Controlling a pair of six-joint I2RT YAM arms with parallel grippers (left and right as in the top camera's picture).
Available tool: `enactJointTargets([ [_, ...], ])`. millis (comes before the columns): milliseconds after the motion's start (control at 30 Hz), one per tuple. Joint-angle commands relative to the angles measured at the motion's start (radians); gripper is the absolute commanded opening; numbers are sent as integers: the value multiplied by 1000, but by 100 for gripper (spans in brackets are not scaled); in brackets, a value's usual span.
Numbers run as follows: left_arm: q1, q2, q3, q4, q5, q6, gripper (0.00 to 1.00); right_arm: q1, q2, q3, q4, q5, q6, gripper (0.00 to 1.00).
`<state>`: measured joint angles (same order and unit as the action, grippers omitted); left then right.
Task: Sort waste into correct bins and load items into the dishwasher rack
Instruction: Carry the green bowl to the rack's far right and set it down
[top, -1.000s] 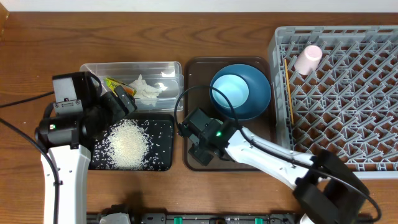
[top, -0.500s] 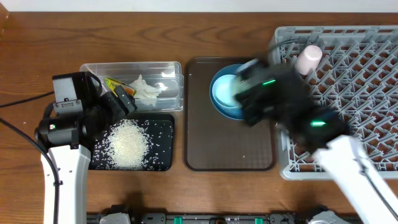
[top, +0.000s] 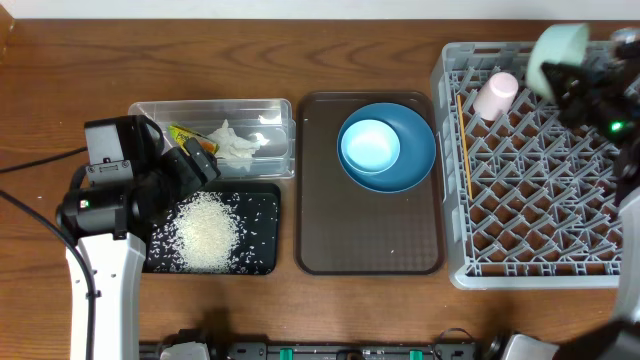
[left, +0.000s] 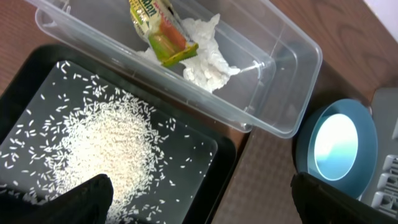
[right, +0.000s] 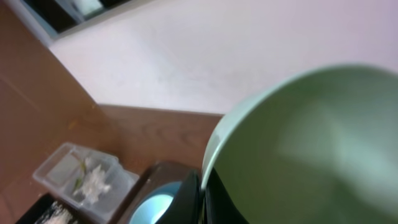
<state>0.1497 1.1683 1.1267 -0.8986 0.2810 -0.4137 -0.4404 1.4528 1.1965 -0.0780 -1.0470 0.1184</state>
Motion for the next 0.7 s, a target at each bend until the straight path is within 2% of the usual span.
enactJointTargets([
  [0,4,-10,1,-2,-13,13,94,-50,107,6,151,-185,109,1],
  [267,4,-10,1,-2,-13,13,94,-56,385,6,654,-160,283,1],
  [467,4,-10,1,-2,-13,13,95,-56,561,6,938,-93,404,1],
  [567,4,-10,1,-2,-13,13,95,-56,615,6,1017,-65,435,1],
  [667,4,-10,1,-2,-13,13,95,-57,656,6,1022,-2,435,1],
])
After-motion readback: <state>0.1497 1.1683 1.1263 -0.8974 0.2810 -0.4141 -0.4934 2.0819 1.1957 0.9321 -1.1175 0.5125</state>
